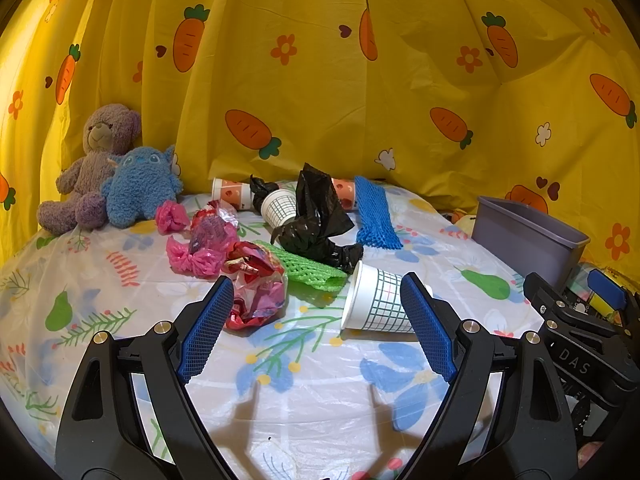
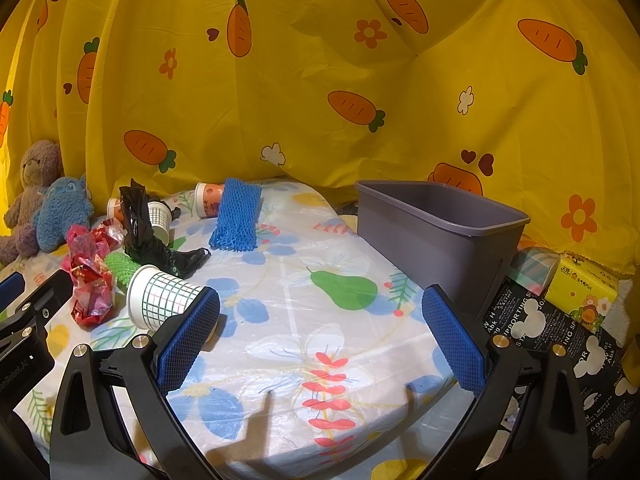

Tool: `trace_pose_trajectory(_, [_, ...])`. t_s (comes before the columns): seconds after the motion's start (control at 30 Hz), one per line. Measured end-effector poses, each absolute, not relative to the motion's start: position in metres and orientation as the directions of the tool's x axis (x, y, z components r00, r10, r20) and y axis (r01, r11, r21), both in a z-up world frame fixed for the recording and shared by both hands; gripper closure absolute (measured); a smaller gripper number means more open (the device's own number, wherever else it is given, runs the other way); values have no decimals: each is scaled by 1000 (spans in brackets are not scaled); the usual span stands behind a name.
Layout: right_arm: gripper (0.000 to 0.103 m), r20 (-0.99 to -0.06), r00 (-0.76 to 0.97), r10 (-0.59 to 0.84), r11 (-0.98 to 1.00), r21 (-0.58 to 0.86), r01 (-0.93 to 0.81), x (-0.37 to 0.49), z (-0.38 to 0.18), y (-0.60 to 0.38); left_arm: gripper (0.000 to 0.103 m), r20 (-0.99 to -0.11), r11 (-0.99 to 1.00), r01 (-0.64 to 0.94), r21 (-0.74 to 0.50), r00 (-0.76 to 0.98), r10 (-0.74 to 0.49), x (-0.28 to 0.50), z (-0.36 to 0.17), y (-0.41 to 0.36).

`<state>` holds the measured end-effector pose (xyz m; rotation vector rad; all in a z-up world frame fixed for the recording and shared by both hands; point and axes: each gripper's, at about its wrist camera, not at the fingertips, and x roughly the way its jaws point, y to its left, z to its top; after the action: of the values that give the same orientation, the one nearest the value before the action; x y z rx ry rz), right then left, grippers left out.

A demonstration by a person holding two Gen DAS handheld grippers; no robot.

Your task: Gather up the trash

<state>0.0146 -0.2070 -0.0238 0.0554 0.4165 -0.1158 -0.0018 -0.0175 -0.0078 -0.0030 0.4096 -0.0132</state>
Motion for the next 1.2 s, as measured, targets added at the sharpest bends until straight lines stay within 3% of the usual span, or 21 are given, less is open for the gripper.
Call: trace_pose_trajectory(1.2, [5, -409, 907, -97, 992, 30, 119, 17, -28, -208, 19, -398, 1000, 16, -6, 917, -17, 4, -5, -18])
